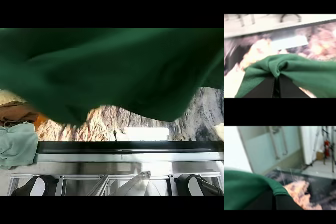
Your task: Fold the shirts.
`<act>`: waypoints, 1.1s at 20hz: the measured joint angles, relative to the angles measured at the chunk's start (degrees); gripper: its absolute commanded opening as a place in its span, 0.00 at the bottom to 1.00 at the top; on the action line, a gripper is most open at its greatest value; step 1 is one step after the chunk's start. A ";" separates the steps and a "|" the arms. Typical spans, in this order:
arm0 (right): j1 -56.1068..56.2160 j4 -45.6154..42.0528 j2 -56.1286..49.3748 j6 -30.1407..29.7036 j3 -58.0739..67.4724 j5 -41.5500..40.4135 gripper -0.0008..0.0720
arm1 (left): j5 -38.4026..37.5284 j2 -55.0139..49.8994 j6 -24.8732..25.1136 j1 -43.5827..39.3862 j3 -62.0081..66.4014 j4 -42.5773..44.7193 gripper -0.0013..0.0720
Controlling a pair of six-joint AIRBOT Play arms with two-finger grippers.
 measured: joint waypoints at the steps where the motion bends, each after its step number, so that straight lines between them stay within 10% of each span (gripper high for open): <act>1: 0.24 -2.12 -1.62 1.07 -0.59 0.11 0.03 | 2.45 0.87 0.00 -1.27 -4.11 0.55 0.05; 7: 11.63 -7.67 -20.48 2.29 -6.23 -0.50 0.04 | 18.93 -5.46 4.33 -15.50 -23.39 3.63 0.05; 8: 14.34 -7.93 -24.72 1.84 -6.78 -1.14 0.11 | 20.98 -8.11 5.09 -17.81 -24.92 3.61 0.05; 9: 16.63 -7.93 -28.70 1.57 -7.15 -2.25 0.47 | 22.58 -11.32 5.99 -20.09 -26.18 3.67 0.06; 11: 19.91 -8.35 -36.39 1.09 -7.45 -4.24 0.82 | 25.11 -17.64 7.80 -23.39 -27.56 3.78 0.82; 12: 20.65 -8.37 -39.52 1.05 -7.34 -4.66 0.82 | 25.62 -20.63 8.66 -24.35 -27.91 3.80 0.99; 22: 17.53 -11.06 -42.40 3.74 -14.08 11.26 0.65 | 15.54 -38.71 6.12 -15.30 -14.99 5.14 0.98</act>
